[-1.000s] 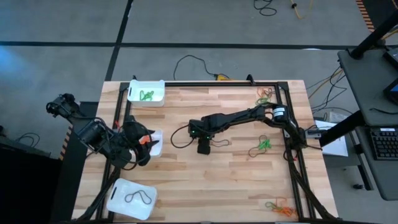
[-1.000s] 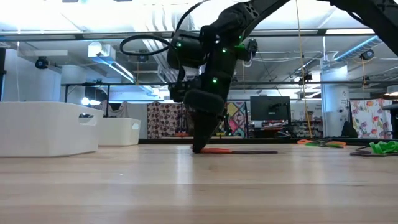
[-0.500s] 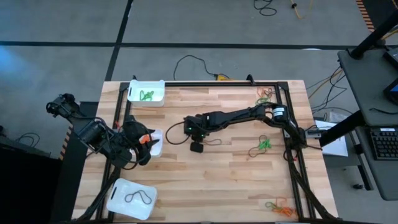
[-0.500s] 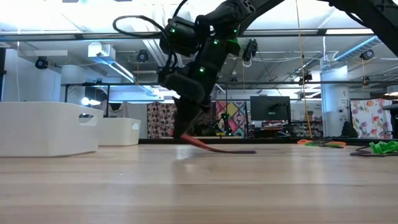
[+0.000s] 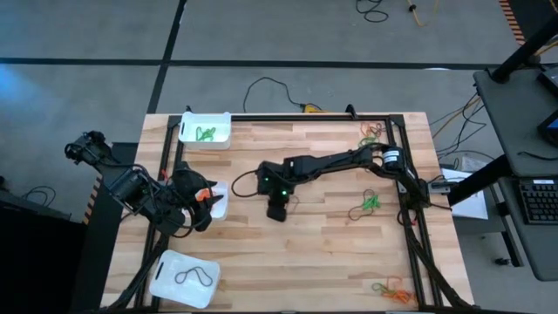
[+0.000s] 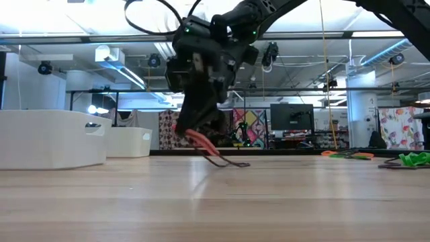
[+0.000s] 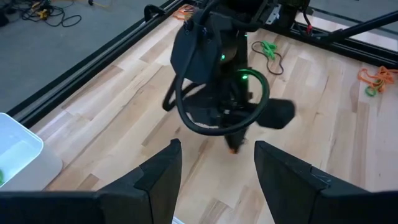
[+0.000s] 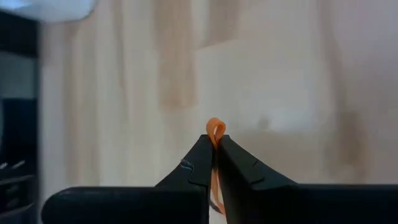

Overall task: Sort rubber bands into baskets
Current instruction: Put the black rubber band into bottom the white bin, then put the black rubber band into bottom white bin

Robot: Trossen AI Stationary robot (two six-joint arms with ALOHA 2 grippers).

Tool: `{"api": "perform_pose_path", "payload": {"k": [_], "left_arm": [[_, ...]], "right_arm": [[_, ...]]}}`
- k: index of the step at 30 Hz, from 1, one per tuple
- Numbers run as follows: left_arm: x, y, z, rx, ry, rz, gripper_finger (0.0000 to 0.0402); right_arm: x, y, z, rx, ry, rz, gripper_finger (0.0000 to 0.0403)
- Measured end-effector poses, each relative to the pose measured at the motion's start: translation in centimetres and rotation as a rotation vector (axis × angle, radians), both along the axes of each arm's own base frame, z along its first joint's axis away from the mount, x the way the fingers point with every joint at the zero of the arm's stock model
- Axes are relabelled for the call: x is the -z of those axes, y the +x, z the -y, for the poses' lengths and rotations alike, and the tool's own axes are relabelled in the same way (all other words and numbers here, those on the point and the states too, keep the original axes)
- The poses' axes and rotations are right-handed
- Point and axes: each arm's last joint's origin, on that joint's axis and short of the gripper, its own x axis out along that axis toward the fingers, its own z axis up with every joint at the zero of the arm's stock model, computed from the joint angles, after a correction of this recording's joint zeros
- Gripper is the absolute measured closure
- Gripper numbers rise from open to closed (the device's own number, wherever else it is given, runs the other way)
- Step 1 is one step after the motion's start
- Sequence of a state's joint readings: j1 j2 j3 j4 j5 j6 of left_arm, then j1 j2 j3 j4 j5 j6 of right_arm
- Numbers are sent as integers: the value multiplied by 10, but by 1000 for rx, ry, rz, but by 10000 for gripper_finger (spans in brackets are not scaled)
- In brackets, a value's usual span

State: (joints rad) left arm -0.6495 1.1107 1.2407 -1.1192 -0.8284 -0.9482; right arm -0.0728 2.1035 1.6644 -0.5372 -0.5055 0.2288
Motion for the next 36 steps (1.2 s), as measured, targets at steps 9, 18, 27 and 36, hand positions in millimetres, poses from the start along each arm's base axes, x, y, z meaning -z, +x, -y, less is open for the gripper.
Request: {"api": "perform_pose_path", "payload": {"k": [9,18,27,36], "left_arm": [[1,0,-1,-11,29,3,216],[4,0,-1,-10,40,-10,216],[4,0,-1,-17,31,-4,216],[4,0,-1,-17,28,-1,216]], "right_arm": [[10,-5,-38,-83,-114,-58,390],[9,-2,-29,18,-498,-38,390],[9,-2,-5,33,-552,-36,330],[-8,-20,3,21,-575,-149,229]]}}
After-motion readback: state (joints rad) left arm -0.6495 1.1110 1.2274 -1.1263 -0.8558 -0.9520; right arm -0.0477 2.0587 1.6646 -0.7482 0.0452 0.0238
